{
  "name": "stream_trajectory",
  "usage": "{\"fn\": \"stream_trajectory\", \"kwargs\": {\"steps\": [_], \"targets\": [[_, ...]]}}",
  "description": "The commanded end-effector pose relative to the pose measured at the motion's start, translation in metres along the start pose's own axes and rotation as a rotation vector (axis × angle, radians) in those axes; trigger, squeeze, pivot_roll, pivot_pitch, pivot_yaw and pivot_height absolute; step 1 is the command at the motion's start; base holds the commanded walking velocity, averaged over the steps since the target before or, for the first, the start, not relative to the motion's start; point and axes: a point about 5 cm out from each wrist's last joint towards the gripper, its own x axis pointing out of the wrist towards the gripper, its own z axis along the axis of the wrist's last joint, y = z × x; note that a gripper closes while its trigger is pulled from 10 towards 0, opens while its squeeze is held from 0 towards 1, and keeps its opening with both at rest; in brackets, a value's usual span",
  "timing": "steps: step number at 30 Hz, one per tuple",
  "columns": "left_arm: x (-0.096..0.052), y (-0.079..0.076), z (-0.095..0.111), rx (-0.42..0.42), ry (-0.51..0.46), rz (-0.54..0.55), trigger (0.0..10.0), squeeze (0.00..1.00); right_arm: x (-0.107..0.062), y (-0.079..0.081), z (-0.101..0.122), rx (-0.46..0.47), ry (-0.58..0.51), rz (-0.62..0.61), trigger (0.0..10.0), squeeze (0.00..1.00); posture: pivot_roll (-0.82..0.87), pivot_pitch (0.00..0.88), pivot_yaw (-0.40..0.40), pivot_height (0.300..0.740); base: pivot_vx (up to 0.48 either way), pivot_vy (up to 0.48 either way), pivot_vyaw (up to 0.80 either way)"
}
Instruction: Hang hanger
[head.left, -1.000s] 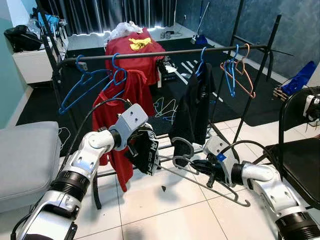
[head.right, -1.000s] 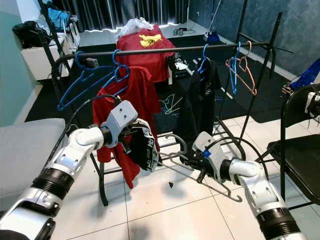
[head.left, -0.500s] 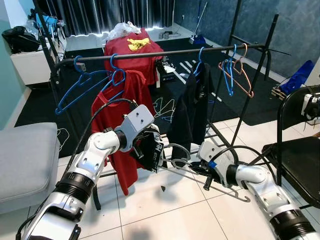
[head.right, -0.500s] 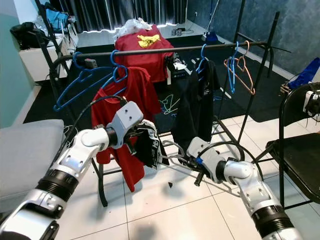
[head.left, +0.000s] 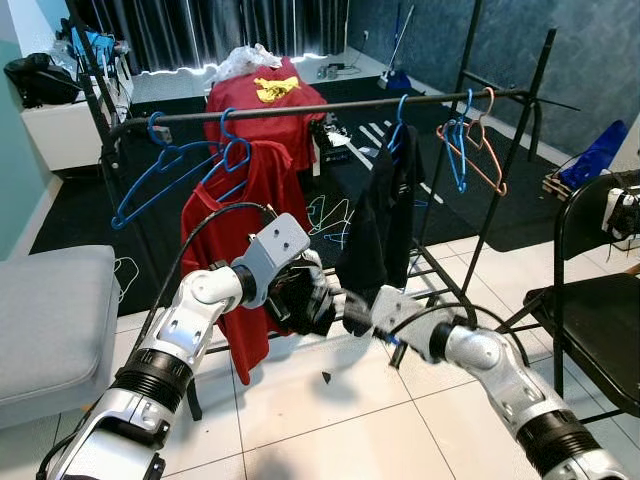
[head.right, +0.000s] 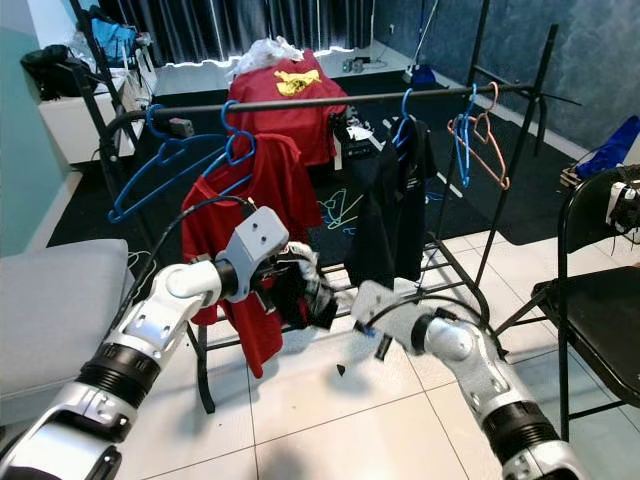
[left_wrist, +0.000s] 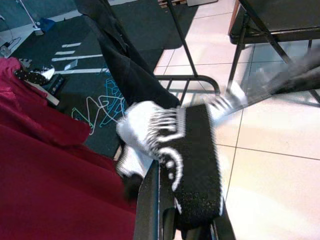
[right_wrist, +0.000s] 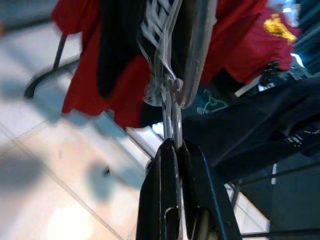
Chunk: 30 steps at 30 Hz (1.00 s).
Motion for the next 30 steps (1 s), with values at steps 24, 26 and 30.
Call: {"fn": "stream_trajectory", "kwargs": {"steps": [24,26,30], "targets": [[-0.008,0.005,-0.01,0.06,0.074,0.002,10.0,0.0,-0.028,0.041,-0.011,0.074,-0.019,0.339,10.0,0.0,-0.08,0.0,0.039,0.74,0.0,0.0,0.0],[-0.009,0.005,-0.01,0.06,0.072,0.003,10.0,0.0,-0.026,0.031,-0.009,0.012,-0.029,0.222,10.0,0.0,-0.08,0.0,0.035,0.74,0.0,0.0,0.0],[-0.01,0.005,-0.009,0.059,0.064,0.005,10.0,0.0,-0.026,0.026,0.001,0.068,-0.123,0.056,10.0,0.0,-0.09,0.0,0.03,0.74,0.0,0.0,0.0]]}}
